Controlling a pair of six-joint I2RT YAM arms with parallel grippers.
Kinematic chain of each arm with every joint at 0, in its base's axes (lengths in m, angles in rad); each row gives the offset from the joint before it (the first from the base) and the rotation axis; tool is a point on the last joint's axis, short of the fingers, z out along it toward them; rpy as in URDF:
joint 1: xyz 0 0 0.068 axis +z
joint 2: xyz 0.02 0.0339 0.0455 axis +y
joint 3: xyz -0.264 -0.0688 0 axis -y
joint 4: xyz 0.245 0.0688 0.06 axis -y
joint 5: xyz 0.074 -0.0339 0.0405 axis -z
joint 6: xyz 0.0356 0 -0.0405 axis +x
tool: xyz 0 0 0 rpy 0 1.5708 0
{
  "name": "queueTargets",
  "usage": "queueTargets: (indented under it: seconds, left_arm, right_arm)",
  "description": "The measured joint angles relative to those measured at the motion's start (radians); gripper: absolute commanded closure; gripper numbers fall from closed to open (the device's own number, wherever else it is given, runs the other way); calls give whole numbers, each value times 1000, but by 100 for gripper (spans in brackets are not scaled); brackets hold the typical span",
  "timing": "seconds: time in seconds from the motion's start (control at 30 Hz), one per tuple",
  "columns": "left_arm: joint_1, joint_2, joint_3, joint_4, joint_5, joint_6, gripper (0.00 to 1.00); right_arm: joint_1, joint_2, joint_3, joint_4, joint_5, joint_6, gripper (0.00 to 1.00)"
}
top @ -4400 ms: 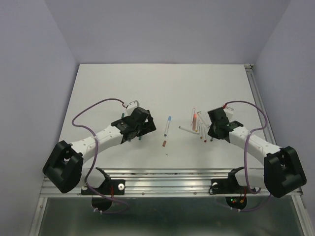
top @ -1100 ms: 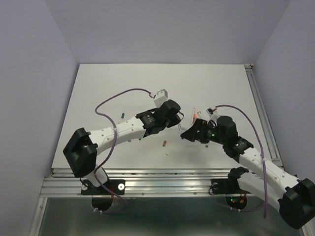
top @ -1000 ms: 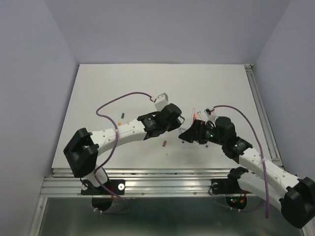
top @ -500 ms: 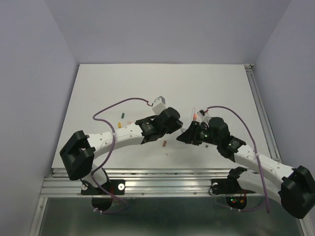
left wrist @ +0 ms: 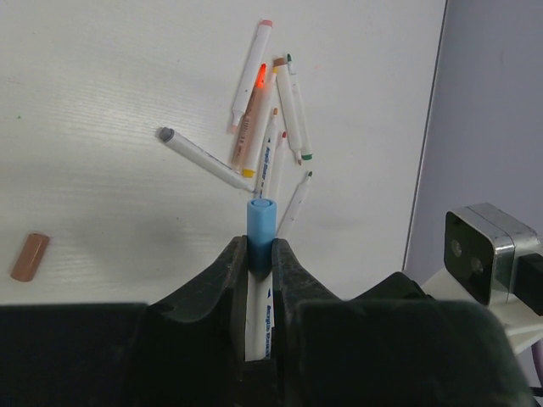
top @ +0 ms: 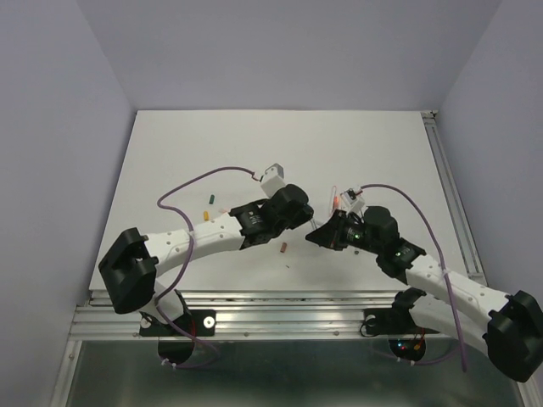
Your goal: Open the pen caps
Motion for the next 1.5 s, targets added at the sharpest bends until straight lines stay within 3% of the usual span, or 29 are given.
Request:
queueTargets:
  seconds: [0.23, 0.4, 0.5, 0.63, 0.87, 1.2, 1.37, 1.5]
  left_arm:
    - [68, 34, 25, 2, 148, 50, 100]
    - [250, 105, 70, 91, -27, 73, 100]
    - [344, 109, 70, 98, -104, 74, 100]
    - [359, 109, 70, 103, -117, 89, 100]
    - [358, 98, 24, 42, -27, 230, 100]
    - [325, -19, -224, -104, 47, 343, 98]
    - [324, -23, -225, -117, 50, 396, 93]
    - [324, -19, -225, -130, 51, 417, 89]
  right_arm:
    - [35, -25, -48, 48, 77, 22, 99]
    - [151, -88, -66, 35, -146, 18, 99]
    - [168, -116, -76, 43, -193, 18, 99]
    - [168, -120, -83, 16, -187, 12, 99]
    - [169, 12, -15, -282, 126, -48, 99]
    - [168, 386, 184, -435, 451, -189, 96]
    - [168, 426, 226, -487, 544, -234, 76]
    - [168, 425, 234, -513, 595, -259, 66]
